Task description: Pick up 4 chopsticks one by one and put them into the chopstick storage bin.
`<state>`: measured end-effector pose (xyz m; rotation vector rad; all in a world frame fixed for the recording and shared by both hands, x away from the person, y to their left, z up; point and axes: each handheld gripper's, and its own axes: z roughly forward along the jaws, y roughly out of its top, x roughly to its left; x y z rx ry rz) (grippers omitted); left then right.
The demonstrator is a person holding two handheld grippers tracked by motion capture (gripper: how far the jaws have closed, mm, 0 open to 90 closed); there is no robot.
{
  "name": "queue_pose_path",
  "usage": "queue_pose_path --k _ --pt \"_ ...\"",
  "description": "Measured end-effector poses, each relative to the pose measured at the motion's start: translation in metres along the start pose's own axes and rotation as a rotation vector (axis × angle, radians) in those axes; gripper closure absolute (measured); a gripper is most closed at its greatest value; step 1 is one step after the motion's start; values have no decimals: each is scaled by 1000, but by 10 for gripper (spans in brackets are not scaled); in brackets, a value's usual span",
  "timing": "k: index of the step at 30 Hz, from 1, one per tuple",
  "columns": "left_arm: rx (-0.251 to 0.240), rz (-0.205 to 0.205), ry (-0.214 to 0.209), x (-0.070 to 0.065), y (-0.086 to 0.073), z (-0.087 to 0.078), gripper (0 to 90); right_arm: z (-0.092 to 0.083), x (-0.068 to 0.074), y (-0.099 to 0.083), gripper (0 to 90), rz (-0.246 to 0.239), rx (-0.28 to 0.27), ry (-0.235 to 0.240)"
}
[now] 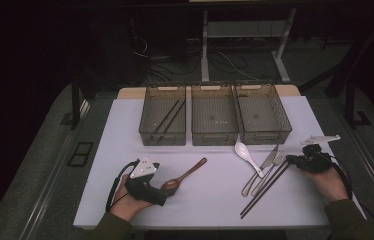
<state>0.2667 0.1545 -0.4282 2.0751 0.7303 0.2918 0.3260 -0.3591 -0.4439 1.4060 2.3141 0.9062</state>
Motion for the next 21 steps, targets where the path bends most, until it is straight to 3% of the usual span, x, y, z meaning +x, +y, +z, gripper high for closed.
queue_pose_path --k 21 --pt "2 3 -2 -1 1 0 0 -4 -1 -4 895 -7 12 -7"
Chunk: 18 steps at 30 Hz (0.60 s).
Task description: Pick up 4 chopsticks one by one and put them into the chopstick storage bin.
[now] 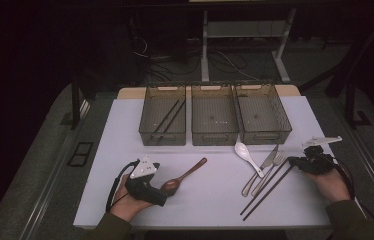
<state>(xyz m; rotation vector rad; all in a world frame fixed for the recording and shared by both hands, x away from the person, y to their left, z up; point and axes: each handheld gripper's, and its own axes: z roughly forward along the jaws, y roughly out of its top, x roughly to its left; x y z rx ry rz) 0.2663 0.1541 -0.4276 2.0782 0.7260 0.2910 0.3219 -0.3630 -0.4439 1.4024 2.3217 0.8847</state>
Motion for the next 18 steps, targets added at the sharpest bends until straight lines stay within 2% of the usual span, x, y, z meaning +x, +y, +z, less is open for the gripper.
queue_pose_path --k 6,8,14,18 --pt "0 0 0 0 0 0 0 -5 0 0 890 -10 -19 15" --pt "0 0 0 0 0 0 0 -8 0 0 859 -15 -32 18" --pt "0 0 1 -1 0 1 0 -9 -5 0 795 16 -41 6" --pt "0 -2 0 0 0 1 0 -13 -7 -2 783 16 -40 16"
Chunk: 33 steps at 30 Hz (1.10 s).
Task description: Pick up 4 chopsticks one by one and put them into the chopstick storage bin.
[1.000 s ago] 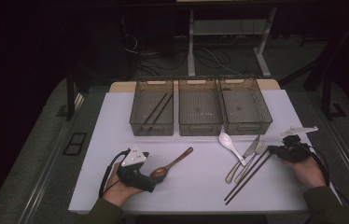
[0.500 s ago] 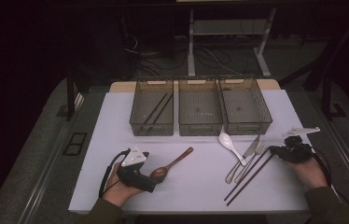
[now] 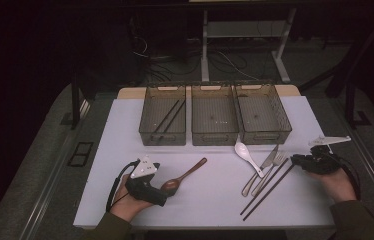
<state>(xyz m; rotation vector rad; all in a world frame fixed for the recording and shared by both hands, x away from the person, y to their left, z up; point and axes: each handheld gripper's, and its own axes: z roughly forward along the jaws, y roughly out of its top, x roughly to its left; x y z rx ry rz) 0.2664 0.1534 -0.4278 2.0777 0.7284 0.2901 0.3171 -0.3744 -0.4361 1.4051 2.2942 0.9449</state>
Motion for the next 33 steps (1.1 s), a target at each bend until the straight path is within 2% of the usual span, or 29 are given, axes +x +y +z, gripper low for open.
queue_pose_path --k 4,7,12,17,20,25,27,28,29,33 --pt "-2 0 0 0 0 0 0 -5 5 -2 808 -27 1 26" --pt "-1 0 -1 0 0 0 0 -10 14 -4 805 -61 1 76" --pt "-2 -2 -2 -1 1 1 0 -15 39 -5 784 -159 -13 186" --pt "1 5 -4 -1 1 1 0 -14 66 -4 767 -277 -26 316" --pt "3 7 -4 -1 1 1 0 -12 85 -4 761 -336 -15 394" --pt "-2 2 -4 -1 1 1 0 -6 117 -7 748 -464 30 499" --pt "-5 -3 -3 -1 1 1 0 -4 126 -8 741 -507 57 527" --pt "0 3 -3 -1 1 1 0 -2 128 -8 738 -560 62 530" --pt "1 1 -3 -1 1 1 0 0 130 -9 733 -581 70 539" --pt "1 1 -4 -1 1 1 0 4 136 -11 725 -624 95 567"
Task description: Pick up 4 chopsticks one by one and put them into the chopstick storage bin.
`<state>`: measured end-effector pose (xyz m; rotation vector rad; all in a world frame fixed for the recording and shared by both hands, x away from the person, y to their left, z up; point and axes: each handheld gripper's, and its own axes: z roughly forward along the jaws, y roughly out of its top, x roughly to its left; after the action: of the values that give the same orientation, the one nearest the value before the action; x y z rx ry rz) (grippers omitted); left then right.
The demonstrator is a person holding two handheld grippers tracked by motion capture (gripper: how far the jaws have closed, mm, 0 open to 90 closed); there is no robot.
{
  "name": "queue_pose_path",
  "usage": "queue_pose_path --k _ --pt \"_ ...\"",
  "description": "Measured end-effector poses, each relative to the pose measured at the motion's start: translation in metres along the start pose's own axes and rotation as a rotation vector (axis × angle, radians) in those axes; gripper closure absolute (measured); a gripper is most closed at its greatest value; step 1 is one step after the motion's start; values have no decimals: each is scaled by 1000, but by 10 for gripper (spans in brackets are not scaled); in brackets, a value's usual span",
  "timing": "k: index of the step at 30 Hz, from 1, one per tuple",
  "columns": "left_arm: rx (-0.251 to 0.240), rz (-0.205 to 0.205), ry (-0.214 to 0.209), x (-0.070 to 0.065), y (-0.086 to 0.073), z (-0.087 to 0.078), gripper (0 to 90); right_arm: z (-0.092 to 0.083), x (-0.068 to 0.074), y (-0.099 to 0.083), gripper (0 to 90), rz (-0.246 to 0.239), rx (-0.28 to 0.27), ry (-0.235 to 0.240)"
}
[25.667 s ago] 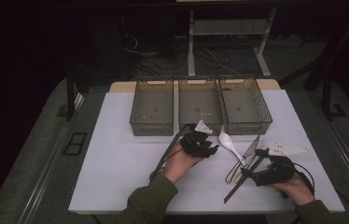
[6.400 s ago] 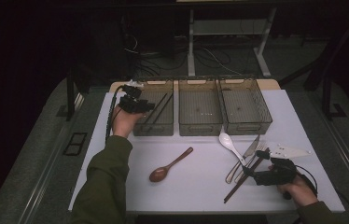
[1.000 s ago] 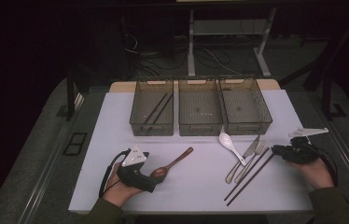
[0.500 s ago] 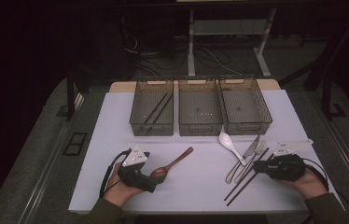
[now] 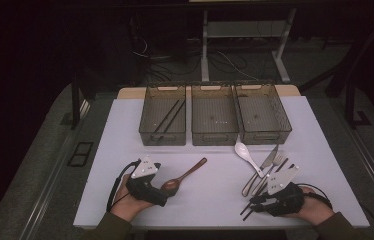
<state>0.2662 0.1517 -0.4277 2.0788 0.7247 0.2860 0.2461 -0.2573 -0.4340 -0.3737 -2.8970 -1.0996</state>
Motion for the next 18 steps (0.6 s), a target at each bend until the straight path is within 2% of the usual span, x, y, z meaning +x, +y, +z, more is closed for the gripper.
queue_pose_path --k 8,11,13,15,18 --pt "2 -2 -3 0 0 1 0 12 2 2 720 -65 51 21" --pt "1 -1 -3 0 0 1 0 13 2 2 728 -84 49 19" --pt "2 0 -4 0 0 1 0 13 4 3 730 -78 54 20" --pt "2 0 -5 0 0 1 0 13 4 2 732 -113 50 16" --pt "1 1 -5 0 0 1 0 13 5 3 744 -126 58 17"
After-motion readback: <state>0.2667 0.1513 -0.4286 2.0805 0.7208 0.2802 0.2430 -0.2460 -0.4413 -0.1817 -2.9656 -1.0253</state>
